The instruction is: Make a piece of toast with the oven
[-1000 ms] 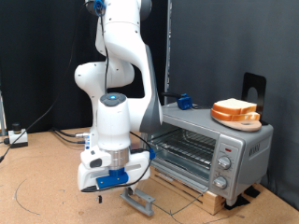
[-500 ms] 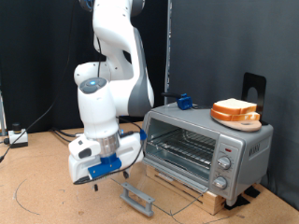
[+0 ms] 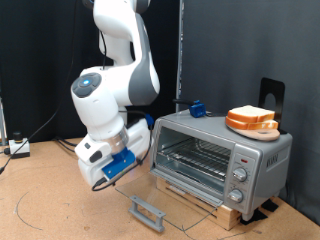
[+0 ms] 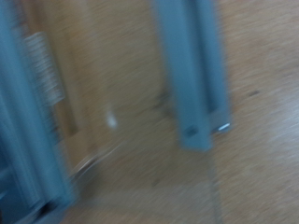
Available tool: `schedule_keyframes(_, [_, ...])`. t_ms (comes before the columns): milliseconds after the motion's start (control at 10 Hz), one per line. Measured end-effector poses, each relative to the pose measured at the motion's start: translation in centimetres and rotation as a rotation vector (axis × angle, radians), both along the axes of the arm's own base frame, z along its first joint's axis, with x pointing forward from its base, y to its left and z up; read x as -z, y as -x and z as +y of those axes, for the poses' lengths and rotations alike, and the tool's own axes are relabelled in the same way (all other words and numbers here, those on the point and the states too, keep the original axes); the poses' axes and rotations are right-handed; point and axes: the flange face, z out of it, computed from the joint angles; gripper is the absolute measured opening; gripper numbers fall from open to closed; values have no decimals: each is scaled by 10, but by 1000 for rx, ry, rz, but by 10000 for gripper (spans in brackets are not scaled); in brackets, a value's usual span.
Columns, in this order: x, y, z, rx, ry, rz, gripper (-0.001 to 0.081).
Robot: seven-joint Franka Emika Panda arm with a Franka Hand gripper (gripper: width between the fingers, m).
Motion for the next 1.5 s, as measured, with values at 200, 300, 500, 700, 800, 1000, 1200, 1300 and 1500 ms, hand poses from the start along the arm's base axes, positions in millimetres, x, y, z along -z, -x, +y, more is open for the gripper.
schedule_keyframes(200, [-28, 5, -3, -42, -77, 4, 807])
schedule_keyframes(300, [-42, 9, -3, -56, -101, -4, 807])
schedule_keyframes(500, [-68, 16, 0, -78, -131, -26, 807])
schedule_keyframes(700, [-88, 28, 3, -64, -132, -63, 807])
schedule_keyframes(800, [-87, 27, 3, -65, -132, -59, 807])
schedule_keyframes(1000, [-94, 37, 18, -208, -287, -64, 807])
schedule_keyframes(1200, [-112, 52, 34, -393, -425, -101, 807])
schedule_keyframes(1300, [-122, 57, 41, -478, -469, -142, 807])
schedule_keyframes(1500, [-140, 68, 54, -666, -515, -281, 807])
